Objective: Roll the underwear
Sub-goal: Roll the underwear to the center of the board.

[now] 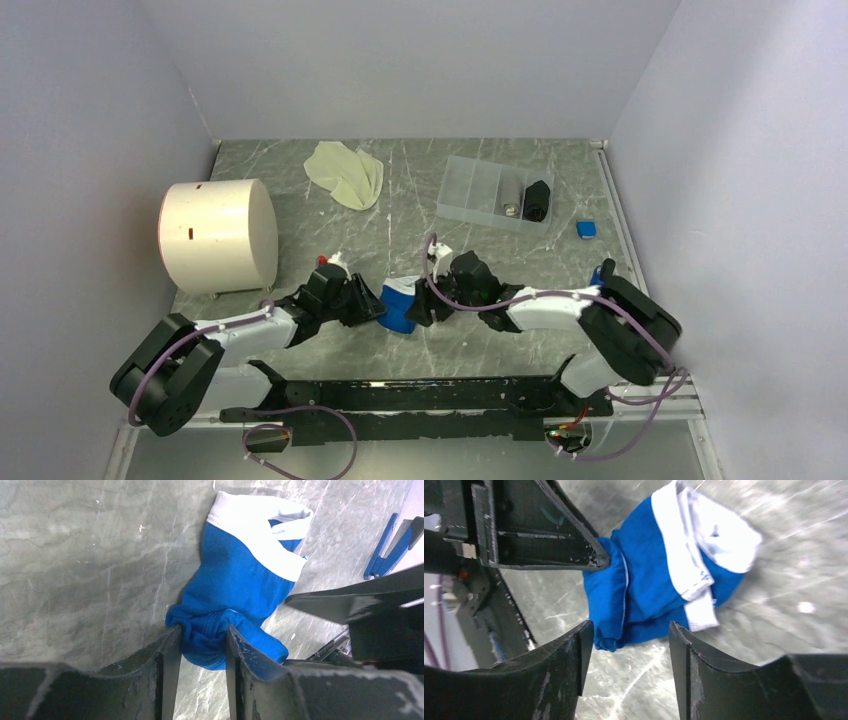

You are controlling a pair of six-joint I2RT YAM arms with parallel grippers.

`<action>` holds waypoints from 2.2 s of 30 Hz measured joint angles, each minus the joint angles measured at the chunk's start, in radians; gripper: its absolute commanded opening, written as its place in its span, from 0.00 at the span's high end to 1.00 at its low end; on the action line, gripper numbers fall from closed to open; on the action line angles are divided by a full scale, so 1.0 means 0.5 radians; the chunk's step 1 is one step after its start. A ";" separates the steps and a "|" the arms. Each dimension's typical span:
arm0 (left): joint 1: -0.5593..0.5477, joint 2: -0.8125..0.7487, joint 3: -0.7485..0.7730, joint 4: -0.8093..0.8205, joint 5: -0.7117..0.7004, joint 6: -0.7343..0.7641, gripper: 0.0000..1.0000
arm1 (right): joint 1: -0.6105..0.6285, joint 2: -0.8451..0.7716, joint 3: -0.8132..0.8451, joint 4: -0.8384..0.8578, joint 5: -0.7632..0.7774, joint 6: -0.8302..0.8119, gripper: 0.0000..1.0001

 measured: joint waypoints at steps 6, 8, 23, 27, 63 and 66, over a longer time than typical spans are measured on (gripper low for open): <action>-0.004 0.022 0.020 -0.002 0.003 0.016 0.62 | -0.001 -0.609 -0.050 -0.170 0.426 -0.251 0.00; -0.004 0.022 0.020 -0.002 0.003 0.016 0.62 | -0.002 -0.823 -0.140 -0.044 0.587 -0.242 0.03; -0.008 0.063 0.056 -0.017 0.005 0.017 0.65 | 0.523 -0.317 -0.090 0.028 0.540 -0.932 0.50; -0.008 0.063 0.056 -0.018 0.007 0.017 0.66 | 0.681 -0.188 -0.032 0.025 0.665 -1.165 0.52; 0.010 0.063 0.050 0.041 0.101 -0.042 0.38 | 0.537 0.231 0.021 0.331 0.637 -0.710 0.93; 0.011 0.056 0.012 0.108 0.102 -0.088 0.37 | 0.404 0.241 -0.076 0.525 0.386 -0.535 0.93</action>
